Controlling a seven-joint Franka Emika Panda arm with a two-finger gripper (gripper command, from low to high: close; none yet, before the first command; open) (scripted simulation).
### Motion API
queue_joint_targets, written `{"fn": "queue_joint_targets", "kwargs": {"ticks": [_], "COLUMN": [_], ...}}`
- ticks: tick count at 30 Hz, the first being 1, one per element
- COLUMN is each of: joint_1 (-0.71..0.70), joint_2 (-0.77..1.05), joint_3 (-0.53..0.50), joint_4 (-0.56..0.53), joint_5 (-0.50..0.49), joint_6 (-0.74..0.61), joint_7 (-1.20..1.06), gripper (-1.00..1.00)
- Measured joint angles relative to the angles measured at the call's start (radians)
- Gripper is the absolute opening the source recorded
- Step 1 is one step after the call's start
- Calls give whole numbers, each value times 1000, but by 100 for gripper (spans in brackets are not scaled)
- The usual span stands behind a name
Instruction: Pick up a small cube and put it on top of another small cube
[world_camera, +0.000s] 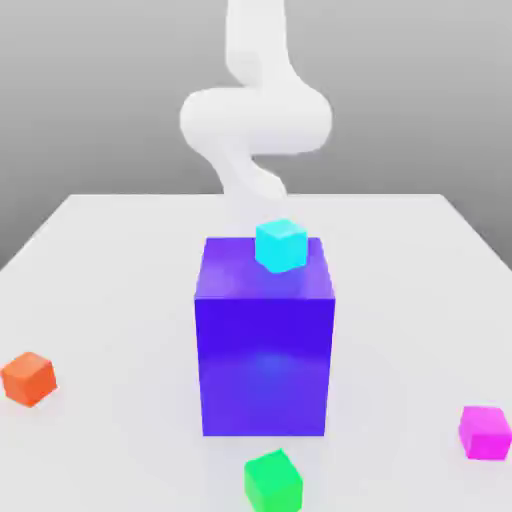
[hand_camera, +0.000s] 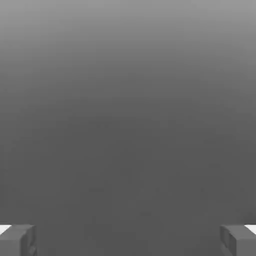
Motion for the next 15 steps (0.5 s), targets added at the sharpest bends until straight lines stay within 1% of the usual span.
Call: {"fn": "queue_joint_targets", "kwargs": {"ticks": [8,15], "joint_1": [176,287], "joint_2": [297,551], "joint_3": [0,45], "joint_4": [-30,-56], "joint_5": [50,76], "joint_6": [108,201], "joint_7": [-268,-484], "gripper": [0,0]}}
